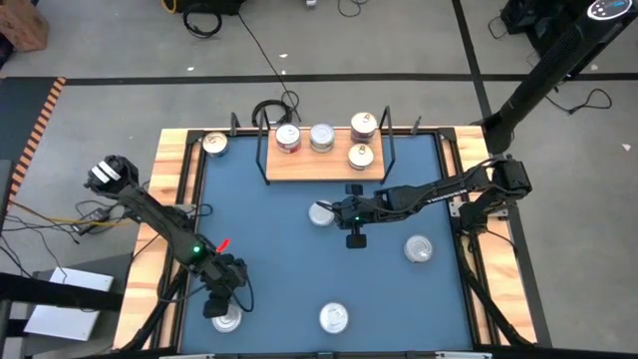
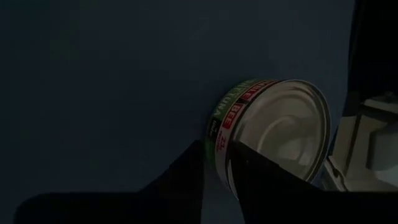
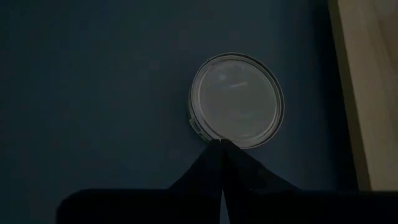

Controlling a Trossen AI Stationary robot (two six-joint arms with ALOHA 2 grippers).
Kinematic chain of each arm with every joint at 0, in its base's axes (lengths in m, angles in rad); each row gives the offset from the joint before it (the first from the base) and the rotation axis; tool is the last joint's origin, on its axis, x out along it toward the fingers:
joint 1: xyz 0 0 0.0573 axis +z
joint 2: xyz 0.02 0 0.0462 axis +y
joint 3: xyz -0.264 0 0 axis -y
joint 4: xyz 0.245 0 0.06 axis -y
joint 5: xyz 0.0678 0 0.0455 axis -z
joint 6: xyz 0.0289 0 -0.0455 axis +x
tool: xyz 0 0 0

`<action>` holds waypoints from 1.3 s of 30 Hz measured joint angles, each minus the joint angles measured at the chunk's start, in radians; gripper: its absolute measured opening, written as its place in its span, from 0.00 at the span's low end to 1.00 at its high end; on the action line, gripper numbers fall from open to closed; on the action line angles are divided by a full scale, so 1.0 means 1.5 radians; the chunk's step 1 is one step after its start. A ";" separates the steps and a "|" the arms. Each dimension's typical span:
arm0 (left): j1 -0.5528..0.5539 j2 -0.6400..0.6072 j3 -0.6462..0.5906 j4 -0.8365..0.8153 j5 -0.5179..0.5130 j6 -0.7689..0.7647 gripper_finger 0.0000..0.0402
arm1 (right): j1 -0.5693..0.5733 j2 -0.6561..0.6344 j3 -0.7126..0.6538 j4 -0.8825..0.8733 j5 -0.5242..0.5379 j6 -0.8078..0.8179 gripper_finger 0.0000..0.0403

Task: Stack canned seafood by type on shelf
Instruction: Put the green tuna can on the shelf aligned with the stacked green tuna cans

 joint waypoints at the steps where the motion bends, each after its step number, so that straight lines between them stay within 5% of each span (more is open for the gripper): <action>1: 0.000 0.006 0.001 0.001 0.005 0.000 0.20 | 0.000 0.000 0.000 0.000 0.000 0.000 0.04; 13: 0.031 0.024 0.009 -0.003 0.024 0.017 0.01 | 0.000 0.000 0.000 0.000 0.000 -0.002 0.03; 28: 0.167 0.026 0.008 0.043 -0.037 0.160 0.00 | 0.000 0.001 0.000 -0.023 0.001 0.000 0.02; 39: 0.174 -0.040 0.008 -0.023 -0.135 0.171 0.00 | 0.000 0.001 0.000 -0.066 0.000 -0.004 0.03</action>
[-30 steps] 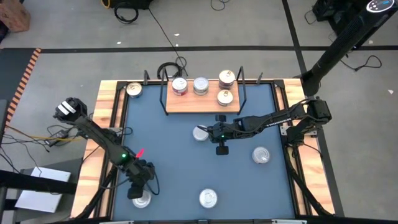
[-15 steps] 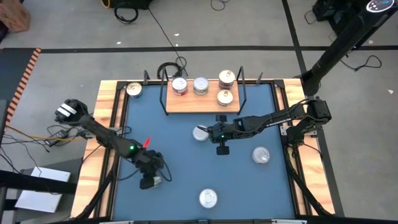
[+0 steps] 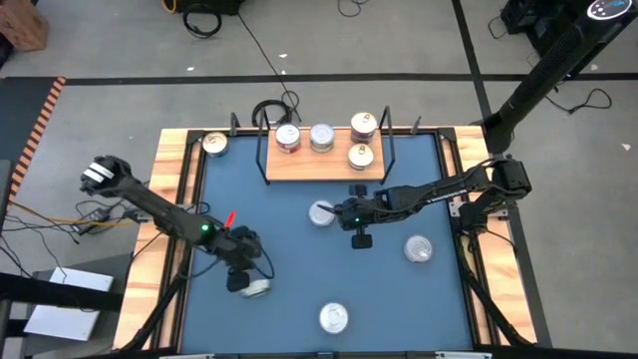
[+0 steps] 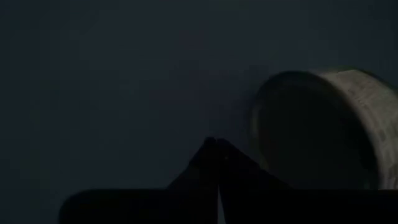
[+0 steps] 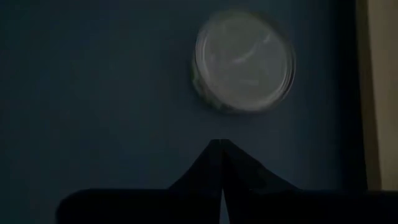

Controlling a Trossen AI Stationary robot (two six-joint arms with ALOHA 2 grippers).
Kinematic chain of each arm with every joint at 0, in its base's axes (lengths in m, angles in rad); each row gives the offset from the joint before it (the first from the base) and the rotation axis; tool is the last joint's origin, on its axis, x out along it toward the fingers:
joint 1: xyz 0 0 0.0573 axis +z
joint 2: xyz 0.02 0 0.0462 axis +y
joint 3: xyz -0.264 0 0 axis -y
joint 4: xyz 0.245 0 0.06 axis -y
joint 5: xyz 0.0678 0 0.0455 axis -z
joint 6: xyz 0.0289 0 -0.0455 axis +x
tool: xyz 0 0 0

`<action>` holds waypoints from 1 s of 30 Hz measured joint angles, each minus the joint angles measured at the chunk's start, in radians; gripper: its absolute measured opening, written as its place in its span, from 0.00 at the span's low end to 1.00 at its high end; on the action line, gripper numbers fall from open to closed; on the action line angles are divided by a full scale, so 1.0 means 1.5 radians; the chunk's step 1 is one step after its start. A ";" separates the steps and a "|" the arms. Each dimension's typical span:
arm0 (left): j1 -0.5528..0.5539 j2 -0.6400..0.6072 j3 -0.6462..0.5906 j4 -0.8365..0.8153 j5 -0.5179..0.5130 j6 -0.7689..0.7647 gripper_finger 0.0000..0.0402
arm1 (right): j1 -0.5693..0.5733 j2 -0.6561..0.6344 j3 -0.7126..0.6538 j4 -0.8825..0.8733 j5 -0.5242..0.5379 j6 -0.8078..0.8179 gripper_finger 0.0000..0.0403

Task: Stack canned seafood by type on shelf
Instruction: Put the green tuna can on the shelf aligned with the stacked green tuna cans

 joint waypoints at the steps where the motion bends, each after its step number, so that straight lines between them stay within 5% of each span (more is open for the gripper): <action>1: -0.006 -0.013 0.000 -0.012 -0.019 -0.010 0.00 | 0.000 0.000 0.000 -0.011 0.000 0.001 0.04; 8: -0.060 -0.114 0.009 -0.019 -0.068 -0.057 0.01 | 0.000 0.000 0.000 -0.022 0.000 0.005 0.05; 14: -0.098 -0.141 0.090 -0.053 -0.118 -0.064 0.13 | 0.001 0.000 0.000 -0.014 0.000 0.006 0.04; 20: -0.130 -0.098 0.176 -0.145 -0.139 -0.146 0.34 | 0.001 0.000 0.000 -0.014 -0.002 0.023 0.04; 30: -0.153 0.037 0.257 -0.256 -0.057 -0.237 0.63 | 0.001 0.000 0.000 -0.015 -0.002 0.023 0.04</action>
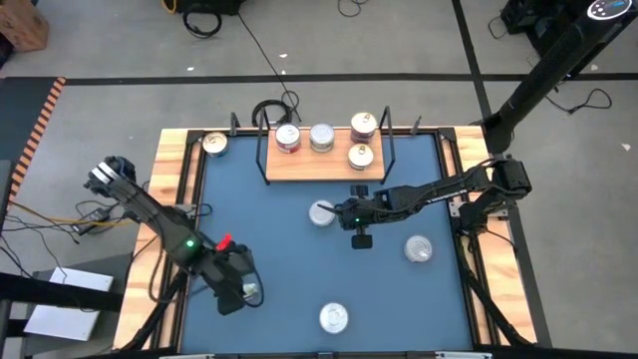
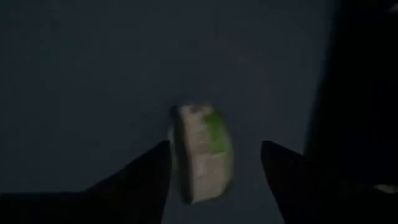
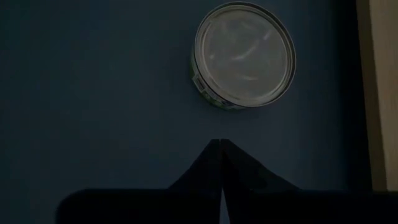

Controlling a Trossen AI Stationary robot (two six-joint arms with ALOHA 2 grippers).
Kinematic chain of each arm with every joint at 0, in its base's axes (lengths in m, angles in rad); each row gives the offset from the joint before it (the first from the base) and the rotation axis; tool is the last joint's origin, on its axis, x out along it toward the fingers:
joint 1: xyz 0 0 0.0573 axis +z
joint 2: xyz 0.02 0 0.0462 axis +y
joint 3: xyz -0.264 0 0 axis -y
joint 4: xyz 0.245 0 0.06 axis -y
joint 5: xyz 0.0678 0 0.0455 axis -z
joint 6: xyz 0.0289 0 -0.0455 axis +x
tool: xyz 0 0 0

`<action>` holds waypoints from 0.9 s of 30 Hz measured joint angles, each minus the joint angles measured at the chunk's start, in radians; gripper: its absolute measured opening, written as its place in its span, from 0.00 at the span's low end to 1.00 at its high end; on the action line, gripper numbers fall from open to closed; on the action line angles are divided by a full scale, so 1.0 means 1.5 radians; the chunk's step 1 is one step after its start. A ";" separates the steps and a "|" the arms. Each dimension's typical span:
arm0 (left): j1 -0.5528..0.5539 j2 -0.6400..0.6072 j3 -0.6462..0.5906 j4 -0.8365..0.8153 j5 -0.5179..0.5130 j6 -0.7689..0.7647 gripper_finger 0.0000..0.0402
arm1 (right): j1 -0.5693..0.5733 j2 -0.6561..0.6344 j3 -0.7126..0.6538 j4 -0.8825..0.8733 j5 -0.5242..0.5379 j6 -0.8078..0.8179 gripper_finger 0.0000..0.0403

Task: Stack canned seafood by type on shelf
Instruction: Put the green tuna can on the shelf aligned with the stacked green tuna cans

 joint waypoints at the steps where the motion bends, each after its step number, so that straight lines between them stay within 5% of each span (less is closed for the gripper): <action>1: 0.000 0.012 0.008 -0.022 0.008 -0.001 0.64 | 0.000 0.000 0.000 0.000 0.000 0.000 0.04; 15: 0.000 0.104 0.034 -0.046 0.064 -0.019 0.75 | 0.000 0.000 0.000 0.000 0.001 0.001 0.04; 27: 0.001 0.172 0.034 -0.051 0.097 0.035 0.58 | 0.000 0.000 0.000 -0.001 0.001 0.001 0.05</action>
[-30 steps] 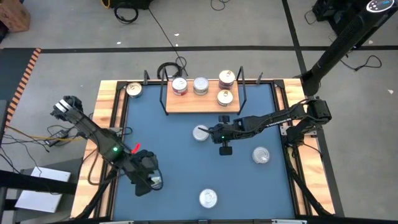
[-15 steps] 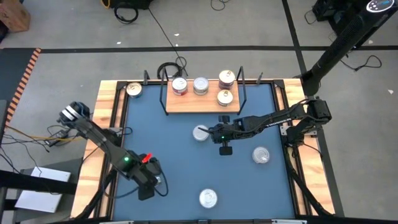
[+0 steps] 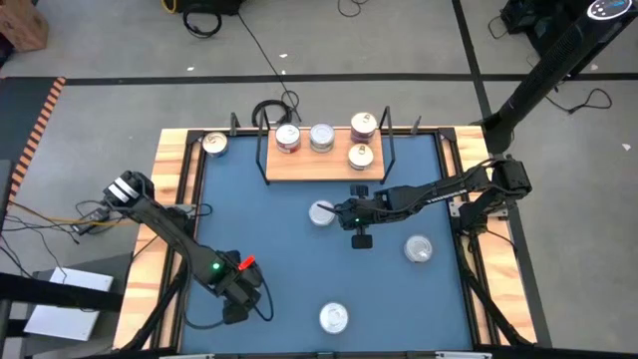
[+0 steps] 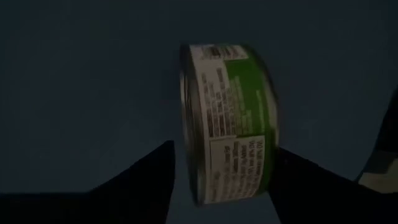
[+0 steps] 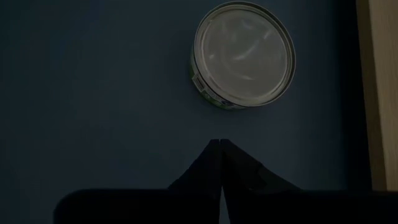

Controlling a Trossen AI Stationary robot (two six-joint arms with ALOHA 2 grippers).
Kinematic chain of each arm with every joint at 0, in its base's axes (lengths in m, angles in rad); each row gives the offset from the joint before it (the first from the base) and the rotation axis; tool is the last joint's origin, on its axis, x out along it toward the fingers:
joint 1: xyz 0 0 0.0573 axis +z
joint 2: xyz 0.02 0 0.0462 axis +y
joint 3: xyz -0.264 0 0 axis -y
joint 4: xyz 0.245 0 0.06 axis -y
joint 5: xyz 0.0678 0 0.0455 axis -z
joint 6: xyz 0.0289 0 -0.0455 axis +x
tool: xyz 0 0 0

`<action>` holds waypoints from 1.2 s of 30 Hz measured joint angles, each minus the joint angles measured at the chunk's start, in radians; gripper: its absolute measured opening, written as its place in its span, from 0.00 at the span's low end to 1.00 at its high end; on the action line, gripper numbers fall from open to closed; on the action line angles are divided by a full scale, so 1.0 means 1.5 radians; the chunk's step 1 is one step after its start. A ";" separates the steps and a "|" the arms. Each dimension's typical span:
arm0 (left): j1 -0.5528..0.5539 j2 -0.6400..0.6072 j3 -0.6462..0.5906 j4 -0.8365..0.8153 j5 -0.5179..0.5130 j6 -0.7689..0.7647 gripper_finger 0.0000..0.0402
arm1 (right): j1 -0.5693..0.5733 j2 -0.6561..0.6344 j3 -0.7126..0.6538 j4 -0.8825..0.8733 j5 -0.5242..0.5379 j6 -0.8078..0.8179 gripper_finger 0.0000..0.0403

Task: Stack canned seafood by type on shelf
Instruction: Put the green tuna can on the shelf aligned with the stacked green tuna cans

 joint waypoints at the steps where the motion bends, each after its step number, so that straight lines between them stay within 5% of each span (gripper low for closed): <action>1: 0.000 0.000 0.000 0.000 0.001 0.004 0.54 | 0.000 0.000 0.000 0.000 0.000 0.000 0.05; 6: 0.004 -0.003 0.000 -0.006 -0.002 0.042 0.36 | 0.001 0.000 0.000 -0.001 0.000 0.000 0.03; 15: 0.112 -0.003 0.000 -0.004 -0.092 0.255 0.36 | 0.030 -0.034 0.000 -0.015 0.001 0.000 0.01; 22: 0.252 -0.003 0.009 0.008 -0.251 0.444 0.36 | 0.052 -0.102 0.000 -0.070 0.068 0.042 0.01; 30: 0.386 0.001 0.074 0.148 -0.401 0.675 0.36 | 0.069 -0.149 0.000 -0.118 0.130 0.095 0.01; 36: 0.476 0.003 0.081 0.266 -0.424 0.827 0.36 | 0.088 -0.148 -0.001 -0.130 0.159 0.108 0.01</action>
